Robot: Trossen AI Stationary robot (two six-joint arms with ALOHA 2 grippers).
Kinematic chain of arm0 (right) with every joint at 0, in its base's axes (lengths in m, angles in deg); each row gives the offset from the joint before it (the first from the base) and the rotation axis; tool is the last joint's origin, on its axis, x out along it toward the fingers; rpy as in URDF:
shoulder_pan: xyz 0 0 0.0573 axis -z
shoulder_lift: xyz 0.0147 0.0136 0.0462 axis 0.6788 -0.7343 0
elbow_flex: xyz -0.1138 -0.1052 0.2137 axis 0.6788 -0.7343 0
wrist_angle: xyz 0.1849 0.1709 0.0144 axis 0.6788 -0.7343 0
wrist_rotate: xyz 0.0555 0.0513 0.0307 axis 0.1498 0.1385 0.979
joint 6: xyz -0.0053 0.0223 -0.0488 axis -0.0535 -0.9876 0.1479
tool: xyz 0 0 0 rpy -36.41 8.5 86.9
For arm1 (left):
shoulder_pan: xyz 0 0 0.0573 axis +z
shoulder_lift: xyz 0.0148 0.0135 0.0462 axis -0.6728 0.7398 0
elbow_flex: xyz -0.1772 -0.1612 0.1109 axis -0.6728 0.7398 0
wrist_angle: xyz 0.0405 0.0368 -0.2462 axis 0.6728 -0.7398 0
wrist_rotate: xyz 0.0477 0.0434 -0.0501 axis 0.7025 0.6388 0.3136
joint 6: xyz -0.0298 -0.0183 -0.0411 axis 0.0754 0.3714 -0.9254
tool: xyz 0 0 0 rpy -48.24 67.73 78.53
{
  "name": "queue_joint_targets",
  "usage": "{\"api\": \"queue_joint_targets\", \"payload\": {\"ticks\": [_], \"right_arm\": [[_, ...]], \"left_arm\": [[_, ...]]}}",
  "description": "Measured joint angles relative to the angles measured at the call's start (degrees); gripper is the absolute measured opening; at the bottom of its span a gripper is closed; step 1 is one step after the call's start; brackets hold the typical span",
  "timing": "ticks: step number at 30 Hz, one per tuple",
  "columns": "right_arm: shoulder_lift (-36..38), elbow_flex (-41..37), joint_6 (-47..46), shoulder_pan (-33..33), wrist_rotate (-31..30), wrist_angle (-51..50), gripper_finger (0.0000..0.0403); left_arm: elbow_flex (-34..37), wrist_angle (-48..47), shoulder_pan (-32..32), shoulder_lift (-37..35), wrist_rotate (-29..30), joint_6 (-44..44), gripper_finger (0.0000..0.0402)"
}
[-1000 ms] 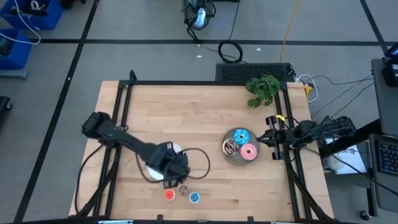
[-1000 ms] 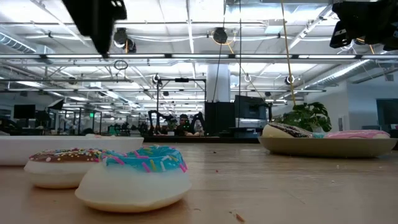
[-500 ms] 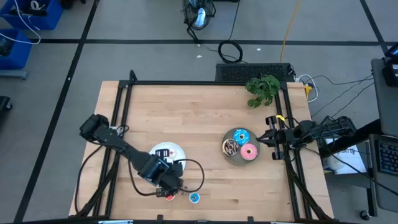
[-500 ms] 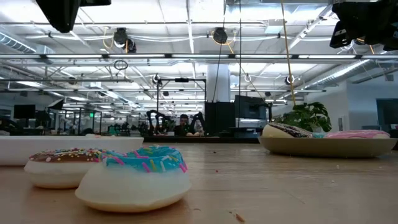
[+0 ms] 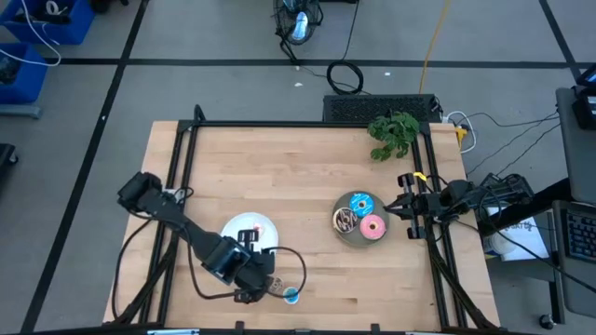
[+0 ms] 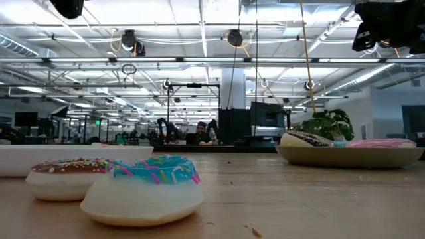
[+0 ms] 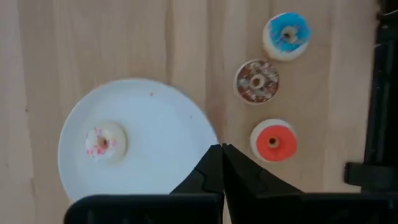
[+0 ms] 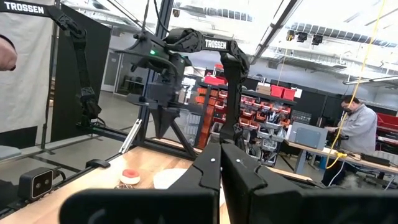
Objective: Pick & Place donuts
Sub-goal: Put the small orange donut on the white plate
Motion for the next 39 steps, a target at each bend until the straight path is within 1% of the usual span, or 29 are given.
{"api": "queue_joint_targets", "payload": {"ticks": [3,8,9,13,15,19,23,26,28,30,36,39], "right_arm": [[0.0,0.0,0.0,0.0,0.0,0.0,0.0000],[0.0,0.0,1.9,0.0,0.0,0.0,0.0000],[0.0,0.0,2.4,0.0,0.0,0.0,0.0000],[0.0,0.0,2.6,0.0,0.0,0.0,0.0000],[0.0,0.0,2.4,0.0,0.0,0.0,0.0000],[0.0,0.0,1.5,0.0,0.0,0.0,0.0000],[0.0,0.0,1.3,0.0,0.0,0.0,0.0000],[0.0,0.0,1.4,0.0,0.0,0.0,0.0000],[0.0,0.0,1.4,0.0,0.0,0.0,0.0000],[0.0,0.0,1.5,0.0,0.0,0.0,0.0000],[0.0,0.0,1.5,0.0,0.0,-0.1,0.0000],[0.0,0.0,1.5,0.0,0.0,-0.4,0.0000]], "left_arm": [[0.0,1.7,-0.7,0.0,0.7,0.5,0.0018],[1.3,4.1,-1.9,0.0,1.1,-1.9,0.0035],[2.3,5.6,-2.4,0.0,0.6,-1.9,0.0036],[6.6,13.4,-4.0,0.0,-4.2,1.5,0.0037],[8.8,17.3,-4.9,0.0,-5.1,2.0,0.0037],[11.1,22.1,-6.4,0.0,-4.3,-0.1,0.0037],[12.2,23.2,-7.3,0.0,-3.1,-3.9,0.0038],[13.2,25.2,-8.1,0.0,-1.9,-3.5,0.0046],[13.5,25.7,-8.7,0.0,-0.4,-2.7,0.0065],[13.8,26.3,-8.9,0.0,-0.1,-2.8,0.0094],[13.8,26.4,-8.7,0.0,0.5,-2.7,0.0207],[13.8,26.4,-8.8,0.1,0.5,-3.9,0.0256]]}}
